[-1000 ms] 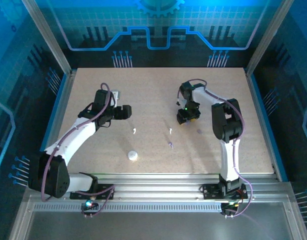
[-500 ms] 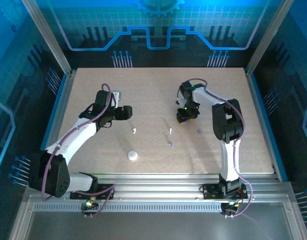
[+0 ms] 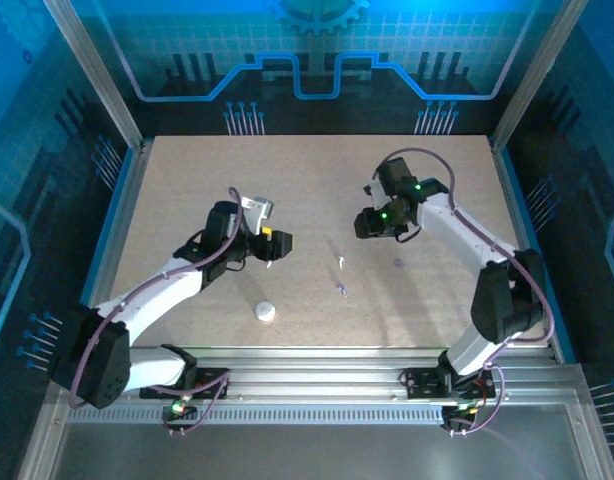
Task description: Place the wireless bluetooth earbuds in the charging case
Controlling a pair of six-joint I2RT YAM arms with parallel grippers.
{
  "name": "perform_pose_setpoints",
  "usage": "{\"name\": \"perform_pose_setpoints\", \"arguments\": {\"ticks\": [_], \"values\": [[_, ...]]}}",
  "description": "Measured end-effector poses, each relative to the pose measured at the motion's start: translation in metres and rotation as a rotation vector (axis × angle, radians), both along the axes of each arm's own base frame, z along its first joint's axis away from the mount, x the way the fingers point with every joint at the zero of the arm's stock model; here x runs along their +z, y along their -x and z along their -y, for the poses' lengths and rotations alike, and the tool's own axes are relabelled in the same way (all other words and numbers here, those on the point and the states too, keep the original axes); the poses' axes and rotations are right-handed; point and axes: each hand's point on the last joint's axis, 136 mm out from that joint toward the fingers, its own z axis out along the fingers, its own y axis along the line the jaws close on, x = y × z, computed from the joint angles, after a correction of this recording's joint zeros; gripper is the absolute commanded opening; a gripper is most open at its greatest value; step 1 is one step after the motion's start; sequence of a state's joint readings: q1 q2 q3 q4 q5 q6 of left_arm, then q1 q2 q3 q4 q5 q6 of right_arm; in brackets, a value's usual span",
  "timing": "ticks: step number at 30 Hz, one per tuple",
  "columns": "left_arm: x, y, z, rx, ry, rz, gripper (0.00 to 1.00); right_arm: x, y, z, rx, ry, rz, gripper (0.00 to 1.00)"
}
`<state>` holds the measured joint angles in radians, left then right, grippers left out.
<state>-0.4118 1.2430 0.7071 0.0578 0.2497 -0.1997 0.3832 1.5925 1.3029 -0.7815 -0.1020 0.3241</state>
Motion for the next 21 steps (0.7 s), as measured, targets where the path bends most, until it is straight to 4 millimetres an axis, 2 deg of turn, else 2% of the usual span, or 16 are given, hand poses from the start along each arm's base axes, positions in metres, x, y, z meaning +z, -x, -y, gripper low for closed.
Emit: {"name": "perform_pose_setpoints", "arguments": {"ticks": [8,11,15,21], "values": [[0.031,0.030,0.026,-0.127,0.070,0.220,0.72,0.035,0.025,-0.022,-0.111,-0.176,0.087,0.45],[0.032,0.045,0.035,-0.170,0.088,0.299,0.71,0.051,0.030,-0.032,-0.145,-0.255,0.127,0.45],[0.022,0.061,0.042,-0.207,0.099,0.353,0.69,0.063,0.035,-0.043,-0.182,-0.348,0.160,0.45],[0.030,0.069,0.056,-0.252,0.104,0.450,0.68,0.075,0.031,-0.047,-0.287,-0.470,0.174,0.45]]}}
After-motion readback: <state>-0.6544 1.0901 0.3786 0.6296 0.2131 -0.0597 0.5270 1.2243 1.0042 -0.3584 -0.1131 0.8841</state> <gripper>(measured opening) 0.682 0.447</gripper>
